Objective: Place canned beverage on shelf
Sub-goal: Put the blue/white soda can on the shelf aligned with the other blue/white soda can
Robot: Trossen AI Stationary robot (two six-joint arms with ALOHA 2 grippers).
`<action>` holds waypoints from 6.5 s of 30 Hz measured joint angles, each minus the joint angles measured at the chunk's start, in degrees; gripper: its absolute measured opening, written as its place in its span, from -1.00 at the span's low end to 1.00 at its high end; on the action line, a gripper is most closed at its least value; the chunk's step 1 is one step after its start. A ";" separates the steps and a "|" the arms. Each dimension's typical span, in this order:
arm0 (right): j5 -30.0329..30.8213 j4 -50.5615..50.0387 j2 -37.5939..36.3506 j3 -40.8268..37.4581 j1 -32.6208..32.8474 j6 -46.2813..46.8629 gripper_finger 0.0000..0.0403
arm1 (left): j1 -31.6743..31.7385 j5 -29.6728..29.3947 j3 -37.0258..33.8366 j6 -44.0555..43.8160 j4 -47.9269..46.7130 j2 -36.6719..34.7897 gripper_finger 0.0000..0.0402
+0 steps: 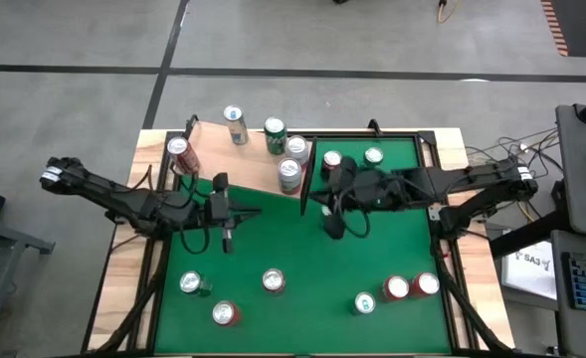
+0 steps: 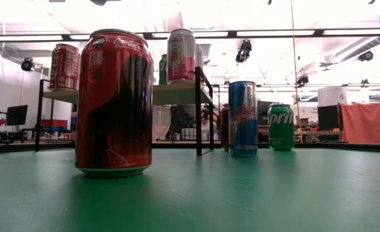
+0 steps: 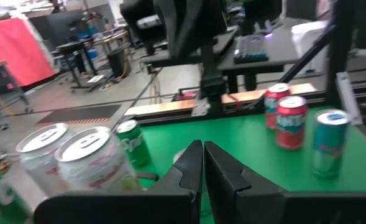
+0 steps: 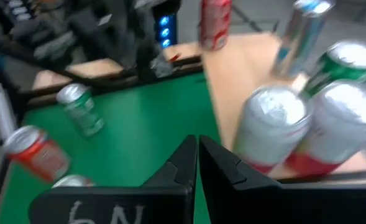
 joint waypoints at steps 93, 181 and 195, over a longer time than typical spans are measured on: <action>2.91 -31.57 21.32 0.02 -4.37 27.58 0.42 | -2.34 -0.17 3.76 3.38 -7.48 -12.41 -1.00; 7.92 -4.49 27.95 34.16 4.35 -22.77 0.63 | -2.27 -4.31 3.87 -1.63 -6.42 3.95 -0.02; -1.12 1.66 25.80 34.14 3.05 -34.67 0.77 | -2.12 3.96 0.88 6.88 -0.63 -4.32 -0.02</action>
